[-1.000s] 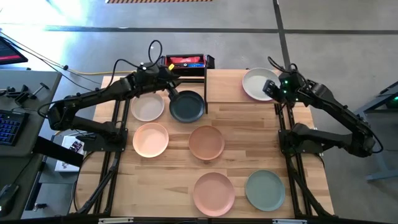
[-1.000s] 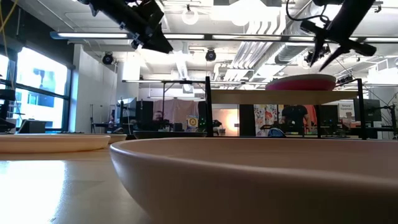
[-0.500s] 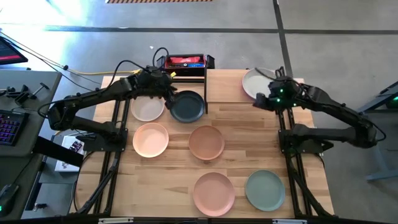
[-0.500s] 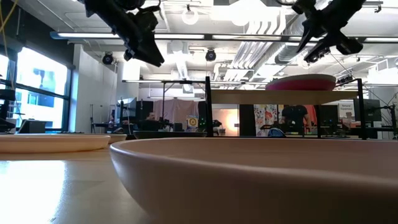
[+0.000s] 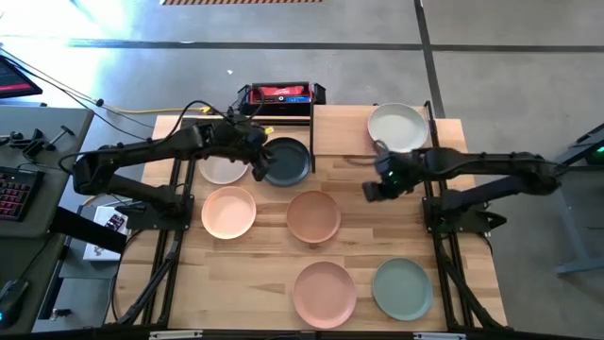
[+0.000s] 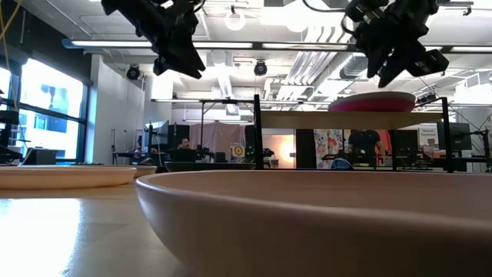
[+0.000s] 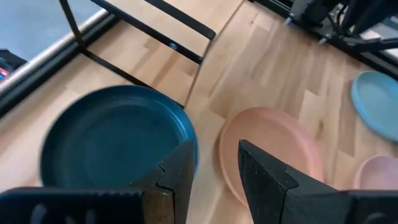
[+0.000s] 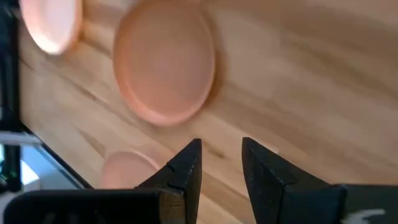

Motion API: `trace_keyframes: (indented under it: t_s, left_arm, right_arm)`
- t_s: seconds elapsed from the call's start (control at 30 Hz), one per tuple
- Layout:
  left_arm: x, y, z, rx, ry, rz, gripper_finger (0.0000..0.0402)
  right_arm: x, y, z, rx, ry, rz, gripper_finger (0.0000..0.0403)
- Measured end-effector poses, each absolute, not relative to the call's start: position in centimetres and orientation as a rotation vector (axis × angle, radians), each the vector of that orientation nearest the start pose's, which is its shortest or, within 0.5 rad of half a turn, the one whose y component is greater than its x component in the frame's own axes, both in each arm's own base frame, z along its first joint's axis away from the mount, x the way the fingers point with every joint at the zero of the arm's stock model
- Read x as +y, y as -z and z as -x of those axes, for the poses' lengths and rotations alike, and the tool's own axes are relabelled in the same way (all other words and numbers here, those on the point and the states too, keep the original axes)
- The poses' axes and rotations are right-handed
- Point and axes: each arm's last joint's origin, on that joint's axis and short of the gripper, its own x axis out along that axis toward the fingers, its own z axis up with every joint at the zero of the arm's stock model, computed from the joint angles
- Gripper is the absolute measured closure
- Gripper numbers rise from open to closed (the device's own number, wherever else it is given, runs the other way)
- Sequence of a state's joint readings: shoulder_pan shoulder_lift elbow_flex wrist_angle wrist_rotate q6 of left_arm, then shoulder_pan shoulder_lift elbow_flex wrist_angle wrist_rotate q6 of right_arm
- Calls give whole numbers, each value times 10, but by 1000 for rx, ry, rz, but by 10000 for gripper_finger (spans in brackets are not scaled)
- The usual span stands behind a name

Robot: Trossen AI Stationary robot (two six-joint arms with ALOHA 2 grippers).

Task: Place and stack plates onto a shelf
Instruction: Stack the light pink plate on top of the gray plate on the shelf

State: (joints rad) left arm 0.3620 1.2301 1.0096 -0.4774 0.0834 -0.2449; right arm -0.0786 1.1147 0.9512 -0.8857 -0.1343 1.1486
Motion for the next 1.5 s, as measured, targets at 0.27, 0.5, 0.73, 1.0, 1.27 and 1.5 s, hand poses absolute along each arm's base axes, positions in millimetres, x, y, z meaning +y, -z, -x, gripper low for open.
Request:
trace_keyframes:
  t_s: [0.27, 0.5, 0.73, 1.0, 1.27, 1.5]
  left_arm:
    - [76, -295, -247, 634, -366, 540, 287]
    - [66, -295, -249, 634, -378, 597, 287]
    - [59, -293, -249, 653, -406, 583, 287]
    - [55, -289, -247, 702, -412, 576, 287]
    - [57, -287, -245, 712, -484, 575, 287]
    - [57, -287, -245, 712, -486, 573, 287]
  right_arm:
    - [23, -250, -235, 1100, 471, -1109, 308]
    - [54, -228, -256, 1161, 385, -1040, 308]
    - [81, -204, -279, 1142, 311, -992, 308]
    - [107, -180, -296, 1111, 189, -886, 308]
    - [133, -165, -294, 1154, 120, -820, 308]
    - [149, -162, -287, 1134, 150, -780, 308]
